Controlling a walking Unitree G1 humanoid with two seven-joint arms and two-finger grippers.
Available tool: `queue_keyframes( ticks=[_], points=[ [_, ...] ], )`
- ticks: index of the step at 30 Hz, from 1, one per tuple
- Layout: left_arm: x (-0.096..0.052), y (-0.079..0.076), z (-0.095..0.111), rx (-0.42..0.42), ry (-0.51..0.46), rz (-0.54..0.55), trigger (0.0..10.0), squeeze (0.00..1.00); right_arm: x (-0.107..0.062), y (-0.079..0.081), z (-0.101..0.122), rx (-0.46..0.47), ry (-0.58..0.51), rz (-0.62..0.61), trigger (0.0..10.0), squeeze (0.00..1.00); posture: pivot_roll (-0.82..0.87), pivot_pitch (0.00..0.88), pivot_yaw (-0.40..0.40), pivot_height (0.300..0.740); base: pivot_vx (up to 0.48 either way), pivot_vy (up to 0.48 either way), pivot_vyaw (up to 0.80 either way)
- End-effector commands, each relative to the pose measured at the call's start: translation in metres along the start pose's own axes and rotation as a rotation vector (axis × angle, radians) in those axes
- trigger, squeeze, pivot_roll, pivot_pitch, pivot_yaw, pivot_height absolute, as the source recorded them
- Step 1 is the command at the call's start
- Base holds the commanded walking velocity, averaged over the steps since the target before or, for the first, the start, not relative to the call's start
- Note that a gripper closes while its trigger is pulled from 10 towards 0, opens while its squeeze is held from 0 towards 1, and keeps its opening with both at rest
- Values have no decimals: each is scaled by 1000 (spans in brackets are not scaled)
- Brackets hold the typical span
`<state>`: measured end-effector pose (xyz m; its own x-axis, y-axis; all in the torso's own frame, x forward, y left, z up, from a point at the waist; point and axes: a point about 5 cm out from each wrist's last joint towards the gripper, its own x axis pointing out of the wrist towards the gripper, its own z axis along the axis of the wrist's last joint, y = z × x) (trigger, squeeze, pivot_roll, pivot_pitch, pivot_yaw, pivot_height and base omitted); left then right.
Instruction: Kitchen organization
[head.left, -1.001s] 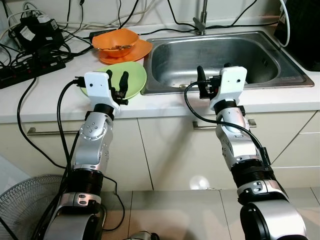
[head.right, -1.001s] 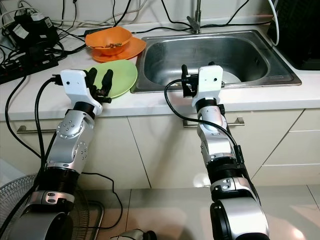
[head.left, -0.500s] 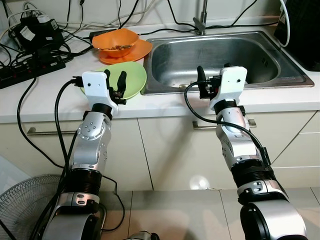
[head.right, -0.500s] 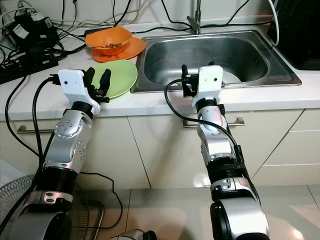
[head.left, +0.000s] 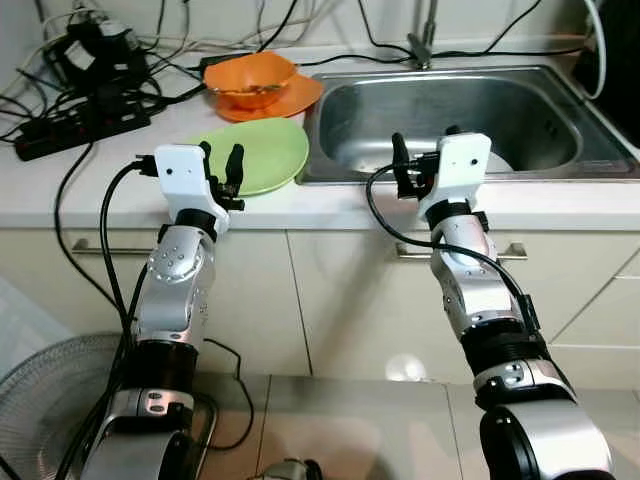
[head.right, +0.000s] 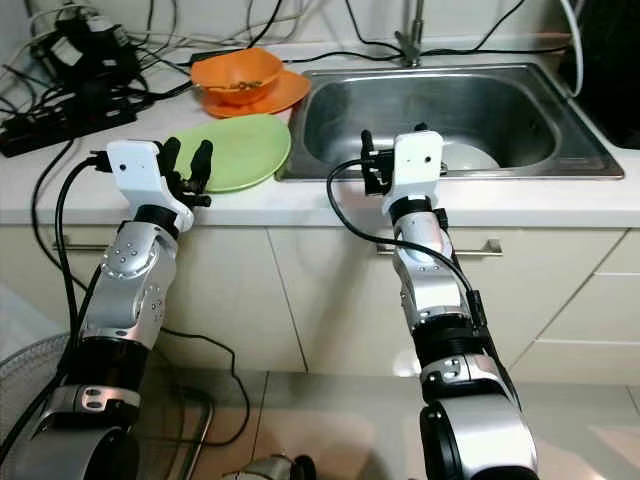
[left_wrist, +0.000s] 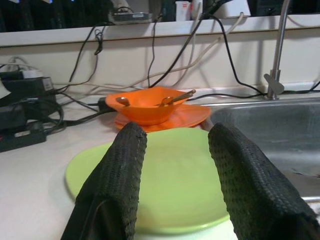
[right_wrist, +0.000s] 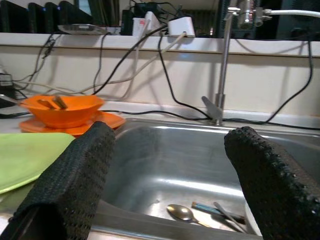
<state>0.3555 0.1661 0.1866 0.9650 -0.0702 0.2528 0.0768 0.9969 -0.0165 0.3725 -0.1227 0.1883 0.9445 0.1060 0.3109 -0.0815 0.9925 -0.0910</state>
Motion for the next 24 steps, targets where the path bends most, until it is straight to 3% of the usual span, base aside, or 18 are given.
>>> queue_keyframes(
  ticks=[1, 17, 24],
  points=[
    [-1, 4, 1, 6, 0, 15, 10000, 0, 0, 2, 2, 5, -2, 7, 10000, 0, 137, 49, 97, 740, 0, 0, 0],
    [-2, 2, 0, 2, 8, 15, 10000, 0, 0, 1, 2, -21, 8, 21, 10000, 0, 133, 47, 95, 740, 0, 0, 0],
    [-1, 2, 0, 5, 10, 15, 10000, 0, 0, 4, 2, -21, 2, 32, 10000, 0, 132, 43, 96, 740, 0, 0, 686]
  ],
)
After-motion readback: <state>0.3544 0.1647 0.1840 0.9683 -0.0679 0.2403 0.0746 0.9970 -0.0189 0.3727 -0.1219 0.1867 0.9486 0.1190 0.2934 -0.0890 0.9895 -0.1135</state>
